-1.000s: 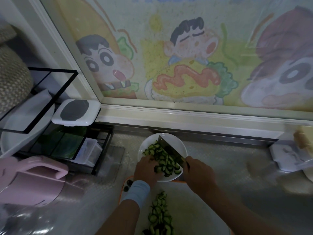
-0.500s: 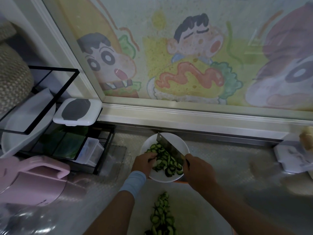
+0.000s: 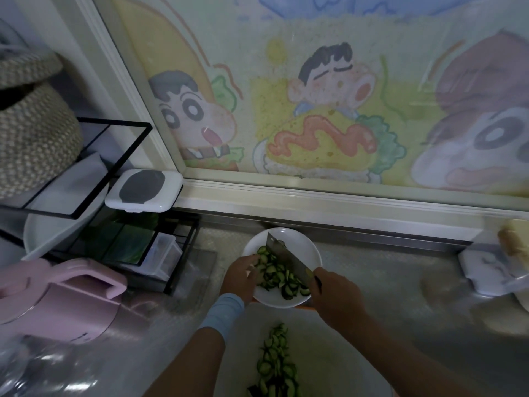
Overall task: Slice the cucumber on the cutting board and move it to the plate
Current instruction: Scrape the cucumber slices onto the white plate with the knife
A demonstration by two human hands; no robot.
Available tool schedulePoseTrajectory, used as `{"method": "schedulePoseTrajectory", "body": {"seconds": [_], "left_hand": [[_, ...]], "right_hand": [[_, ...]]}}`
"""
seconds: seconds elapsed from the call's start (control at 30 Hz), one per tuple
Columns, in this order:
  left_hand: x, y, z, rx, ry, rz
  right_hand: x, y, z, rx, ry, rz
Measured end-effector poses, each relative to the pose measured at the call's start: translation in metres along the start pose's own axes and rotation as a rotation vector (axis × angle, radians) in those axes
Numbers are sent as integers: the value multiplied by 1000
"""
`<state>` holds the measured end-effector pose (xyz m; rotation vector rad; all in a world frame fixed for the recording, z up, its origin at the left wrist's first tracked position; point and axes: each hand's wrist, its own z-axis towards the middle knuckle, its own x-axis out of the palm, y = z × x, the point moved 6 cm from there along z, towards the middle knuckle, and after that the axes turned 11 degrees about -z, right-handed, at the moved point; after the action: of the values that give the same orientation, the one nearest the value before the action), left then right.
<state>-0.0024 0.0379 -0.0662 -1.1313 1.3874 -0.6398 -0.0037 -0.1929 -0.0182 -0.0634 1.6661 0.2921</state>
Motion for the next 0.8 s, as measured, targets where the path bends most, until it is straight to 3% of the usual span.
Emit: {"method": "schedulePoseTrajectory", "body": {"seconds": [0.1,0.2,0.33,0.47,0.67,0.8], "left_hand": [[-10,-2,-19,27,-82,-14],[-6,-2,-53,70,-64,123],[35,16,-102,83,221,373],[65,31,-148,24,414,456],[57,28,-194,163,369,599],[73,39,-224,285,383,819]], "right_hand": [[-10,-1,-19,19,-12,33],[-13,-4,-52,39,22,53],[-3,-13,-104,82,-38,-16],[45,-35,-144,129,70,137],[87,-55,-208,226,144,220],[106,-51,-232,268,324,318]]}}
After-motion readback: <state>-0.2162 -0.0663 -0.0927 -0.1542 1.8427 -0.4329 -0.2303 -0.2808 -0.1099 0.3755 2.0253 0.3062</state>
